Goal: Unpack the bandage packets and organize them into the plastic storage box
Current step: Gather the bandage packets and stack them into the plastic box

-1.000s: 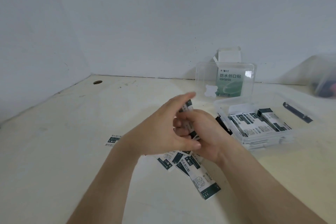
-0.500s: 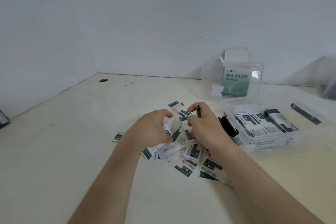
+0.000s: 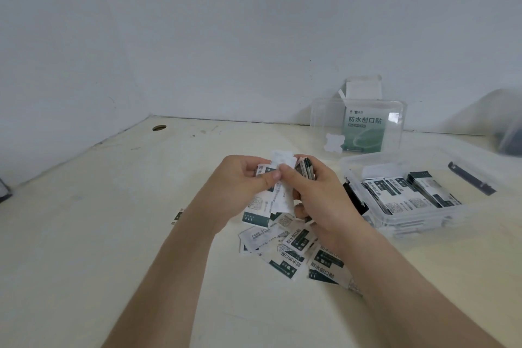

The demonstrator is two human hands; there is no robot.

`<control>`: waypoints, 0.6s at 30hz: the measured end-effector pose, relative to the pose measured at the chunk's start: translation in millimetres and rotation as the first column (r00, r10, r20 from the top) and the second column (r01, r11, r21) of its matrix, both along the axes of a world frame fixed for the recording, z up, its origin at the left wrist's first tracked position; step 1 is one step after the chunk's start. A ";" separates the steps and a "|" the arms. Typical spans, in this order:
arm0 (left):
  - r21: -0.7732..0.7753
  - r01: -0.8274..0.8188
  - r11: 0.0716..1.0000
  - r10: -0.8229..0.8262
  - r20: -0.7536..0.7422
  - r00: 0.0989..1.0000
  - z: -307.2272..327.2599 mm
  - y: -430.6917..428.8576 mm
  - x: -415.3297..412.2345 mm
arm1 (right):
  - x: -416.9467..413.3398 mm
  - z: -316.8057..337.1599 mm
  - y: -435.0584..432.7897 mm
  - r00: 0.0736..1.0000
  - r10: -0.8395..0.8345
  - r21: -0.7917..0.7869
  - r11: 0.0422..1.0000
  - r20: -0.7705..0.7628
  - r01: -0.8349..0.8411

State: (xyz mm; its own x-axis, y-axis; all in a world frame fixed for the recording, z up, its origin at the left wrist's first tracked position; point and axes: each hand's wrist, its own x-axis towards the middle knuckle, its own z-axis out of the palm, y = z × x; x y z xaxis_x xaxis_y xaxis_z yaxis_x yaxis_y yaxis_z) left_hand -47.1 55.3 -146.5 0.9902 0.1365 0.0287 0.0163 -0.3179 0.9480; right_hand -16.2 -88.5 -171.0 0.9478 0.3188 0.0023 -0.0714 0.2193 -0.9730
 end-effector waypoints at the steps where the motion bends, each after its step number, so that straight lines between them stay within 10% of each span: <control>1: 0.017 0.012 1.000 -0.012 -0.006 1.000 -0.9 -2.4 0.0 | 0.1 0.3 -0.6 1.000 -0.007 0.029 1.000 -0.018 0.008; 6: 0.011 -0.080 0.997 0.079 0.076 0.994 0.4 -2.2 0.3 | -0.7 2.2 -2.1 0.993 0.015 0.130 0.991 -0.120 0.001; 12: -0.570 0.037 0.821 0.030 0.108 0.994 7.0 -0.2 -0.3 | 1.8 5.3 -4.8 0.934 0.239 0.486 0.870 -0.267 -0.083; 18: -0.690 0.108 0.716 -0.019 0.136 0.991 -6.7 -34.8 4.5 | -6.5 6.3 6.2 0.950 0.239 0.494 0.862 -0.198 -0.114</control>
